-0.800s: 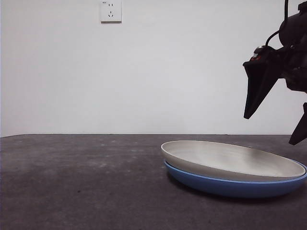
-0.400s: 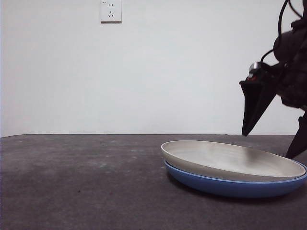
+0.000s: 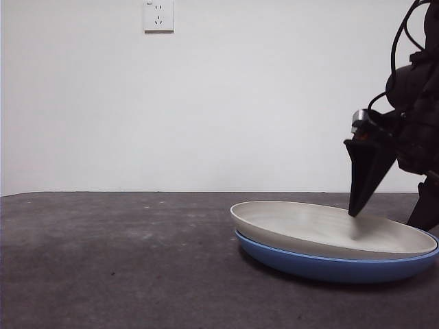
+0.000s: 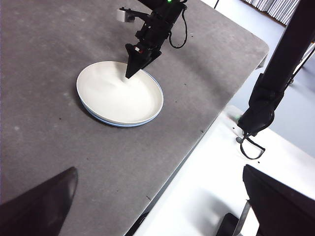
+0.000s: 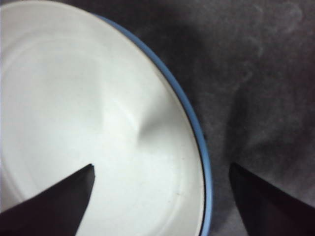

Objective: Pick up the white plate, put it on the blue plate, put it on desk

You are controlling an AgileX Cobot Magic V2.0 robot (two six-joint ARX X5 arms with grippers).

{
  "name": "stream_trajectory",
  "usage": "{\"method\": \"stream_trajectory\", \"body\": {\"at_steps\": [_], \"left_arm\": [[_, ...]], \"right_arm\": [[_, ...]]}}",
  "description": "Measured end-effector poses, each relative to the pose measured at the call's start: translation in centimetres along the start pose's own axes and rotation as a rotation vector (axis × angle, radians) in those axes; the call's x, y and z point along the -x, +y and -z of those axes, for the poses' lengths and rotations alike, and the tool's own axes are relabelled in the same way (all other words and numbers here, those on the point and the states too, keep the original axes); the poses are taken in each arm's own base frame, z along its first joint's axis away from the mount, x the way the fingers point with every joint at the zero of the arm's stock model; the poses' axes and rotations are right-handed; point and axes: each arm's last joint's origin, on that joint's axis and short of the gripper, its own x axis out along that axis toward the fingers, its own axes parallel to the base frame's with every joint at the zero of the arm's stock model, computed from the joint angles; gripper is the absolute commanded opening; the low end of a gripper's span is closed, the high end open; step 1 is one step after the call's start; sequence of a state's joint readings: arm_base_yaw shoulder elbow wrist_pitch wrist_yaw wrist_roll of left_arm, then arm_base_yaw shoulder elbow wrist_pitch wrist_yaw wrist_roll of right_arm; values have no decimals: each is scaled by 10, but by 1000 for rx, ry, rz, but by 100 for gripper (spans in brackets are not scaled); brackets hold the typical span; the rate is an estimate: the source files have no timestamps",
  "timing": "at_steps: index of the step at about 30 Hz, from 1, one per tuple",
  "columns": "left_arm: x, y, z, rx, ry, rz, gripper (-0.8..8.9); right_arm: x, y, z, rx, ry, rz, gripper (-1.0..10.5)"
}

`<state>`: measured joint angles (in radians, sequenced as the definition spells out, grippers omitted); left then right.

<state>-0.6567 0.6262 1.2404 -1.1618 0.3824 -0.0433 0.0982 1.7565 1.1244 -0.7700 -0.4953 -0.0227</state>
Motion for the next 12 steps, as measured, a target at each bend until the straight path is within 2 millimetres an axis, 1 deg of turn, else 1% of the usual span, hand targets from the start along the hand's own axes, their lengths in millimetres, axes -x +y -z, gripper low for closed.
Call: {"method": "stream_trajectory", "body": {"at_steps": [4,8,9,12], "left_arm": [[0,0,-2,-2,-23,1,594],[0,0,-3,5,-29,1,594],[0,0,-3,7,-29,2,594],[0,0,-3,12,-29,2,595]], "right_arm": [[-6,-3,0,-10,18,0,206],[-6,-4,-1,-6,13,33,30],[-6,-5,-1,-6,13,54,10],[-6,-6,-1,-1,16,77,8]]}}
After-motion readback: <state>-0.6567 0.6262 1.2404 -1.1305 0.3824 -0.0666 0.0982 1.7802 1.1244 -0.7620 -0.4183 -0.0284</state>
